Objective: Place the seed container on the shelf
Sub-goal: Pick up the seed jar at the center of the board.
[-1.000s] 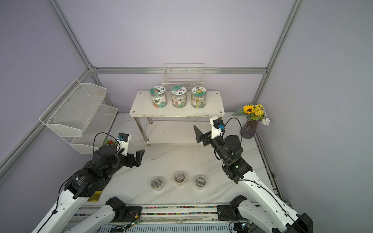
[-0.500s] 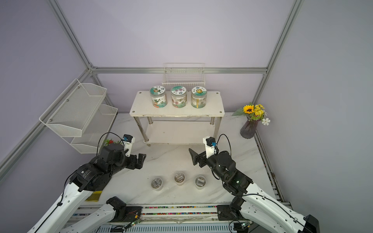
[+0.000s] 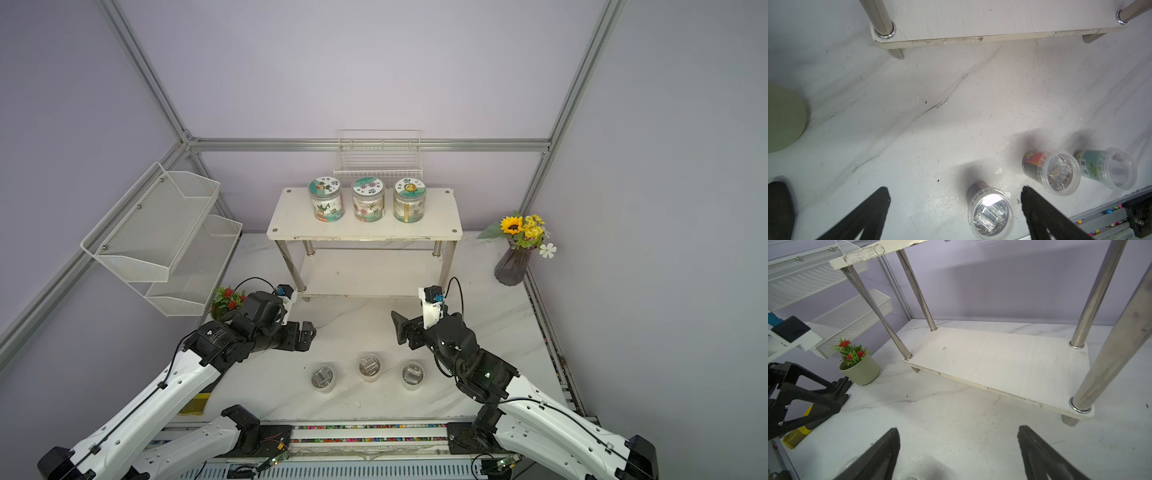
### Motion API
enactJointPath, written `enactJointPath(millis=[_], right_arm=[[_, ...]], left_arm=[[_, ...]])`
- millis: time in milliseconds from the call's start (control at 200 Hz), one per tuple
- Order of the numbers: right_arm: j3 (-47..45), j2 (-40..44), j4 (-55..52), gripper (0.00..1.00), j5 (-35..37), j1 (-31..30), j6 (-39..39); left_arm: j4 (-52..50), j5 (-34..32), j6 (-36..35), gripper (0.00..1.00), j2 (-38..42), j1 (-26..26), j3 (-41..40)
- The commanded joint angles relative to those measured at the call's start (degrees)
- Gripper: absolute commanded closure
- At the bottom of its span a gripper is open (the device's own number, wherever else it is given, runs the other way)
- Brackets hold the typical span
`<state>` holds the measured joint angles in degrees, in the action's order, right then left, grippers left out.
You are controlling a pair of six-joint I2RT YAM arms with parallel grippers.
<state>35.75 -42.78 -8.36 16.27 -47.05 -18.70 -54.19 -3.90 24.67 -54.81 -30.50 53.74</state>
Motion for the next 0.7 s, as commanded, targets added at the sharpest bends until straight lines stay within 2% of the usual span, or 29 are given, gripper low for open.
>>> enactJointPath(millis=[0,240,375,695], right_arm=[[3.5,0.7,-6.0,0.10,3.8,-0.2,-5.5],[10.3,-3.1,-18.7,0.09,5.4,-0.2,-13.6],[11.3,-3.0,-21.4,0.09,5.5,-0.2,-15.3],[10.0,-0.5,-23.3,0.10,3.8,-0.2,-17.5]], left_arm=[[0.1,0.6,3.7,0.02,-0.6,-2.3,-0.3],[-2.5,-4.4,9.9,0.04,-4.1,-11.4,-0.4],[-4.1,-6.9,13.9,0.05,-6.4,-16.0,-0.7],[-6.1,-8.0,20.4,0.05,-10.6,-21.5,-1.9]])
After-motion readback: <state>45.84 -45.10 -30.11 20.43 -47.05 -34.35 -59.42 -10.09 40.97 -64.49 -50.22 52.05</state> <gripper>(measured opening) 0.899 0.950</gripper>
